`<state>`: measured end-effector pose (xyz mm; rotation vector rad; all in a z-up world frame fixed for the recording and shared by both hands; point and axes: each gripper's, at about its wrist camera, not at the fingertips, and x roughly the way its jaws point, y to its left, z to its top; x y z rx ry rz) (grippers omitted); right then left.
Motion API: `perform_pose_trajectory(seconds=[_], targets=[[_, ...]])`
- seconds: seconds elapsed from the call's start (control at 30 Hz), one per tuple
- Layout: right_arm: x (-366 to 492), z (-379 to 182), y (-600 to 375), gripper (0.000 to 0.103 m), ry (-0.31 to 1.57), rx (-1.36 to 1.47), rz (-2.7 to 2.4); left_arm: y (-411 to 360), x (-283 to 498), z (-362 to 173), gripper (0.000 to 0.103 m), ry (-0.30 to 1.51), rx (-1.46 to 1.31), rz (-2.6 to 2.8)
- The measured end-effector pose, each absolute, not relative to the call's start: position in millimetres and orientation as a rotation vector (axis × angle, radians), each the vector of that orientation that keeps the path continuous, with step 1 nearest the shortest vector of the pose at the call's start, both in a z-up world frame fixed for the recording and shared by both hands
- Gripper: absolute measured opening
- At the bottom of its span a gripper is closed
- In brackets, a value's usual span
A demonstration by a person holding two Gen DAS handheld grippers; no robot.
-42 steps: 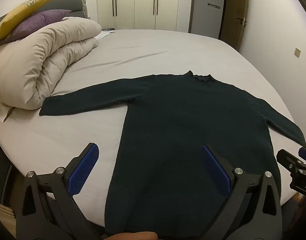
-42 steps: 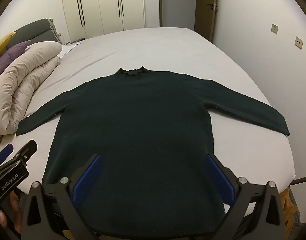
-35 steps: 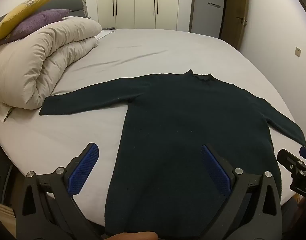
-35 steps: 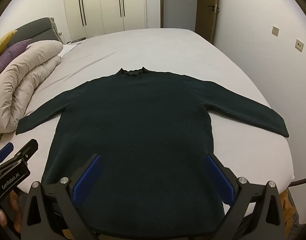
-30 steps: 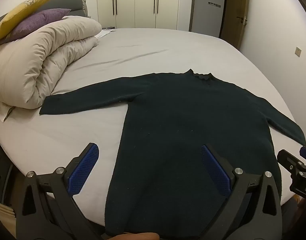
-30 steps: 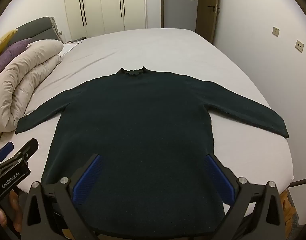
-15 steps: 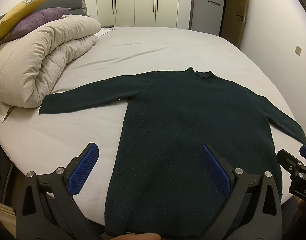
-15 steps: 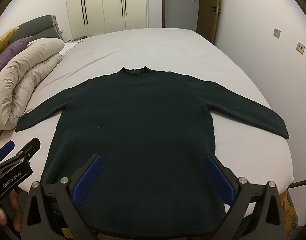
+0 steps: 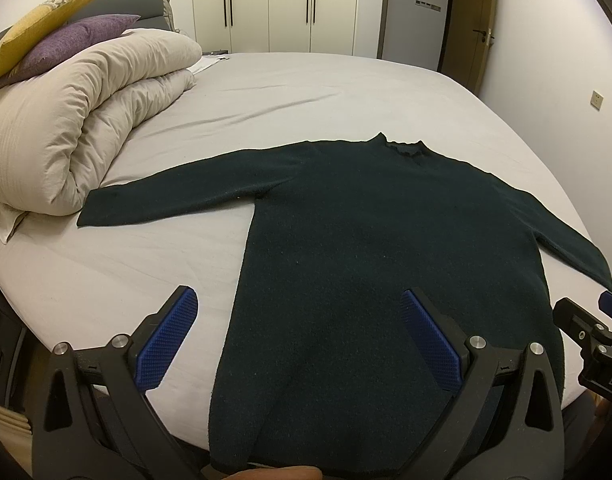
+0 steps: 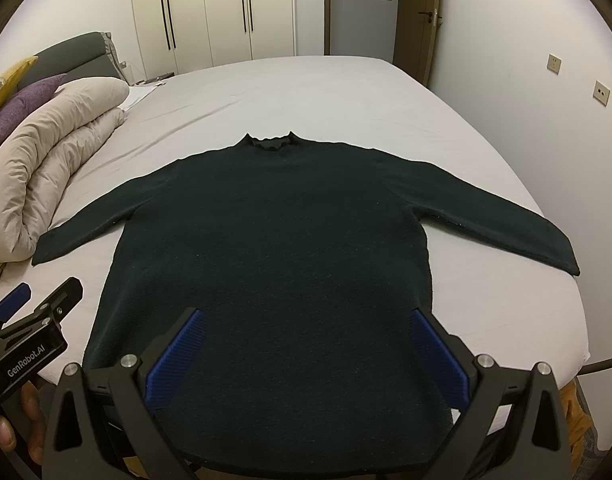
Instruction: Fold small clothes
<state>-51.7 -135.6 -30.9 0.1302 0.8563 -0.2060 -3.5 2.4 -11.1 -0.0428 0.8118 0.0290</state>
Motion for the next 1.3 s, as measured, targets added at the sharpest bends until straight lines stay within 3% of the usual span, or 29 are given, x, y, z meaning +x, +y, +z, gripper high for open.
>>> perform_pose_trajectory(seconds=[1.3], targets=[[-54,-31,-128,0.103,0.857,0.132,-0.201,1,-8,-22,0.103,0.833,-0.049,0.022]])
